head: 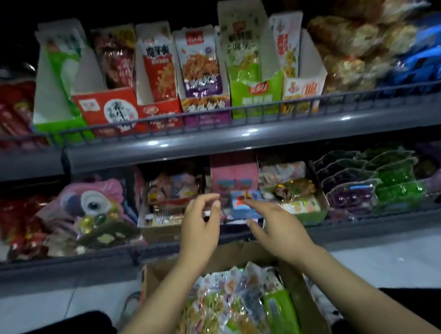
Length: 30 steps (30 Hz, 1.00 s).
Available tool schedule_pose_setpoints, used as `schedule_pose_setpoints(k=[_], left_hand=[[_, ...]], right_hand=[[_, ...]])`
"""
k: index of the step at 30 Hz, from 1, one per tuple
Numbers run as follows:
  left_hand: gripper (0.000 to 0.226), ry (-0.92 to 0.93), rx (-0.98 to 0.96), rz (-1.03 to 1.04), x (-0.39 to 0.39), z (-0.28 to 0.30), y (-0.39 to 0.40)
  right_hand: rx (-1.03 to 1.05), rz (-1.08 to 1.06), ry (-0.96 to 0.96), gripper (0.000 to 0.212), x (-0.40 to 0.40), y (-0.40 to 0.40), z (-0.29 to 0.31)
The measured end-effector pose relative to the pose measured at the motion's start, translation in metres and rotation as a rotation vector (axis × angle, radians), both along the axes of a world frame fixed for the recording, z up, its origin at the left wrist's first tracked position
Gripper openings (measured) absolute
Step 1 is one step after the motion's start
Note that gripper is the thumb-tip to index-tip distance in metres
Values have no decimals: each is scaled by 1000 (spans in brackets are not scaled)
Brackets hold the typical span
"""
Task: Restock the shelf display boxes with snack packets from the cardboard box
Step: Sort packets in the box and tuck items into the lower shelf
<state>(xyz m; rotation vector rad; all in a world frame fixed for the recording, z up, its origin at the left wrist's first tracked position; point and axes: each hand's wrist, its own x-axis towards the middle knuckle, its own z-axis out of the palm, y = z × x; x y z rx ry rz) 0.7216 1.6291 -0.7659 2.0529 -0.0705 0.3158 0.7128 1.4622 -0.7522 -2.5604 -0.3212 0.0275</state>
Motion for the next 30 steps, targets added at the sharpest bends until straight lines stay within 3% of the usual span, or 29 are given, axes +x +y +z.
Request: schedule_pose_setpoints(k=[5, 14, 22, 27, 30], left_hand=[[20, 343, 1, 25, -26, -84, 20], [21, 710, 118, 92, -50, -192, 47], [27, 912, 145, 75, -64, -245, 67], [27, 957, 236, 81, -70, -259, 64], [22, 944, 224, 114, -72, -264, 62]], right_hand=[[-27, 12, 178, 47, -17, 19, -66], [-53, -11, 520, 42, -39, 47, -175], [-6, -70, 777, 43, -43, 61, -246], [196, -126, 997, 52, -53, 70, -272], [279, -133, 1053, 40, -64, 75, -284]])
